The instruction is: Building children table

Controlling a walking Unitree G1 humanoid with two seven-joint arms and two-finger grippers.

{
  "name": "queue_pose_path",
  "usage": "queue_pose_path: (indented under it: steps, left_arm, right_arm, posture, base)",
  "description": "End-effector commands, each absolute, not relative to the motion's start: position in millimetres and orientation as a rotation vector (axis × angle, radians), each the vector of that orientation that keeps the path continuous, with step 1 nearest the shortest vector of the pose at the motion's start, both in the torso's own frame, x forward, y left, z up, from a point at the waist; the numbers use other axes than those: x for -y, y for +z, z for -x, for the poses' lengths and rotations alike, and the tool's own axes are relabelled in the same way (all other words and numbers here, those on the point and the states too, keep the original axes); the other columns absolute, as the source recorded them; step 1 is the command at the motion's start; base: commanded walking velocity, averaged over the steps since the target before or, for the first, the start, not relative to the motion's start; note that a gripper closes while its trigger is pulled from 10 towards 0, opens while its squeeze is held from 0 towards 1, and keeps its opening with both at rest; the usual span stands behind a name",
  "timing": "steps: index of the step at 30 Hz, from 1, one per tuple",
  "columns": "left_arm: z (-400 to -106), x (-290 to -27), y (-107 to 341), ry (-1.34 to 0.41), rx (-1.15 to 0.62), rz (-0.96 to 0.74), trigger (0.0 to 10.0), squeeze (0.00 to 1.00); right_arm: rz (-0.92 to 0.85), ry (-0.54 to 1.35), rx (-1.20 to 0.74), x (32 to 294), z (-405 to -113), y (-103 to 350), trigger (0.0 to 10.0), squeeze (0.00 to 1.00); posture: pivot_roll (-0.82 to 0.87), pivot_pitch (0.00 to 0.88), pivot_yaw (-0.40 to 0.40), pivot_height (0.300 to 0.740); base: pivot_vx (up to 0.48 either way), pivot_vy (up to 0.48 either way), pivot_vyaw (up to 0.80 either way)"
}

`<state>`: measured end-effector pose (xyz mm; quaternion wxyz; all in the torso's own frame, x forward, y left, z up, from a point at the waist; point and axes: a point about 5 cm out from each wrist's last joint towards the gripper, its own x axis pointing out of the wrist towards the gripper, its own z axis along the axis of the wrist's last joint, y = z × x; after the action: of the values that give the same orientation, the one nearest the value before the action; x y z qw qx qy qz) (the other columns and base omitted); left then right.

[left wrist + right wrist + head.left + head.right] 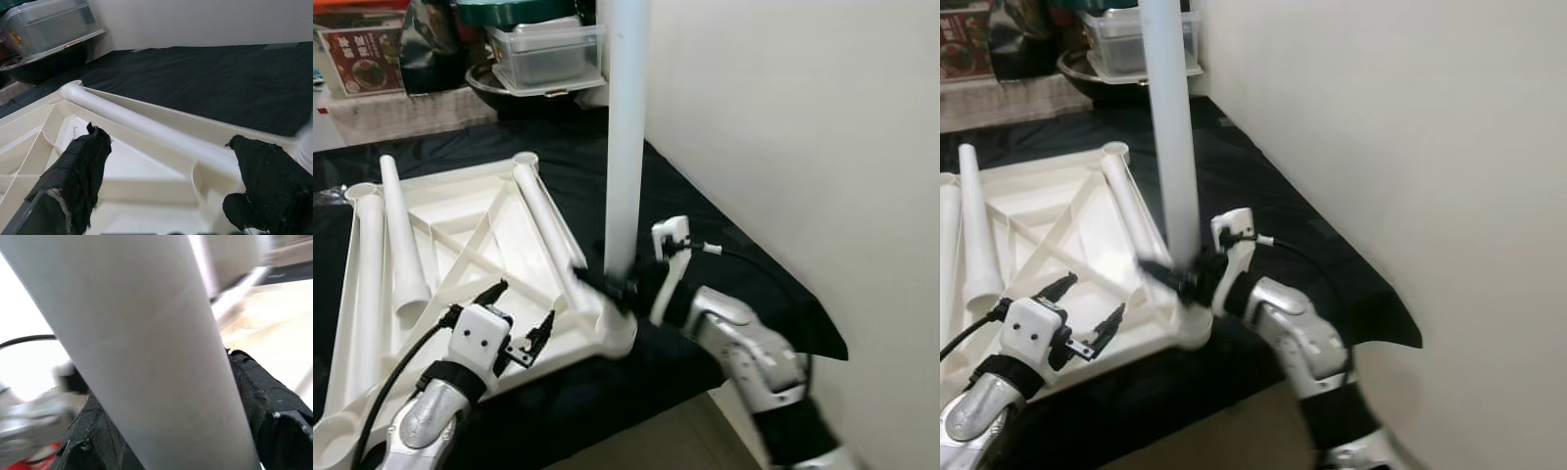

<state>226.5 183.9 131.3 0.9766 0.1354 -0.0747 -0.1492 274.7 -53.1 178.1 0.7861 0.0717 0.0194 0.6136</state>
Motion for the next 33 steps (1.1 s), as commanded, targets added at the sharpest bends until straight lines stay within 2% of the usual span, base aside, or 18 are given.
queue_pose_path:
  steps: [1,2,3,5,6,7,10,12,13,15,18,19,20,24,25,29,30,33]
  left_arm:
    - [-225,-185,130,-0.297,0.147,-0.273,10.0,0.0]
    - [-225,-185,130,-0.297,0.147,-0.273,10.0,0.0]
    - [-225,-185,130,-0.294,0.148,-0.272,10.0,0.0]
    - [-225,-185,130,-0.294,0.148,-0.272,10.0,0.0]
    - [-224,-185,130,-0.291,0.148,-0.272,10.0,0.0]
    - [-223,-184,129,-0.291,0.146,-0.273,10.0,0.0]
    - [-222,-183,129,-0.292,0.145,-0.273,10.0,0.0]
    - [-223,-182,128,-0.297,0.143,-0.274,10.0,0.0]
    - [-223,-182,128,-0.297,0.143,-0.274,10.0,0.0]
    - [-225,-182,128,-0.301,0.144,-0.274,10.0,0.0]
    - [-226,-181,128,-0.304,0.146,-0.274,10.0,0.0]
    - [-227,-180,127,-0.307,0.147,-0.273,10.0,0.0]
    - [-227,-178,127,-0.31,0.147,-0.27,10.0,0.0]
    - [-228,-176,125,-0.317,0.145,-0.266,10.0,0.0]
    - [-228,-175,124,-0.322,0.143,-0.267,10.0,0.0]
    - [-228,-176,124,-0.324,0.143,-0.268,10.0,0.0]
    - [-229,-177,124,-0.324,0.143,-0.269,10.0,0.0]
    - [-229,-179,125,-0.325,0.144,-0.271,10.0,0.0]
  right_arm:
    - [-0.141,1.449,-0.07,46,-262,174,10.0,0.0]
    - [-0.141,1.449,-0.07,46,-262,174,10.0,0.0]
    - [-0.111,1.457,-0.106,46,-259,165,4.2,0.0]
    - [-0.111,1.457,-0.106,46,-259,165,4.2,0.0]
    - [-0.104,1.345,-0.13,45,-268,155,0.0,0.0]
    - [-0.116,1.119,-0.153,45,-286,145,0.0,0.0]
    - [-0.13,0.962,-0.175,46,-297,138,0.0,0.0]
    - [-0.129,0.385,-0.277,78,-325,114,0.0,0.0]
    - [-0.129,0.385,-0.277,78,-325,114,0.0,0.0]
    - [-0.059,-0.021,-0.354,116,-329,97,0.0,0.0]
    - [-0.03,-0.103,-0.351,128,-329,97,0.0,0.0]
    - [-0.034,-0.107,-0.352,131,-330,99,1.7,0.0]
    - [-0.05,-0.063,-0.347,127,-332,102,10.0,0.0]
    - [-0.138,0.09,-0.267,109,-333,118,10.0,0.0]
    - [-0.192,0.21,-0.189,94,-331,131,10.0,1.0]
    - [-0.225,0.375,-0.108,77,-327,147,10.0,1.0]
    - [-0.258,0.594,-0.04,59,-319,164,10.0,0.0]
    - [-0.253,0.898,0.02,47,-302,178,10.0,0.0]
  posture:
    - [0.1,0.0,-0.046,0.74]
    - [0.1,0.0,-0.046,0.74]
    - [0.11,0.0,-0.05,0.74]
    - [0.11,0.0,-0.05,0.74]
    - [0.11,0.0,-0.049,0.74]
    - [0.11,0.0,-0.045,0.74]
    - [0.11,0.0,-0.045,0.74]
    - [0.1,0.0,-0.036,0.74]
    - [0.1,0.0,-0.036,0.74]
    - [0.09,0.0,-0.034,0.74]
    - [0.09,0.0,-0.032,0.74]
    - [0.08,0.0,-0.024,0.74]
    - [0.07,0.0,-0.021,0.74]
    - [0.07,0.0,-0.021,0.74]
    - [0.07,0.0,-0.022,0.74]
    - [0.07,0.0,-0.021,0.74]
    - [0.07,0.0,-0.02,0.74]
    - [0.08,0.0,-0.02,0.74]
  base:
    - [0.0,0.0,0.0]
    - [0.0,0.0,0.0]
    - [0.0,0.0,0.0]
    - [0.0,0.0,0.0]
    - [0.0,0.0,0.0]
    - [0.0,0.0,0.0]
    - [0.0,0.0,0.0]
    - [0.0,0.0,0.0]
    - [0.0,0.0,0.0]
    - [0.0,0.0,0.0]
    - [0.0,0.0,0.0]
    - [0.0,0.0,0.0]
    - [0.0,0.0,0.0]
    - [0.0,0.0,0.0]
    - [0.0,0.0,0.0]
    - [0.0,0.0,0.0]
    - [0.0,0.0,0.0]
    - [0.0,0.0,0.0]
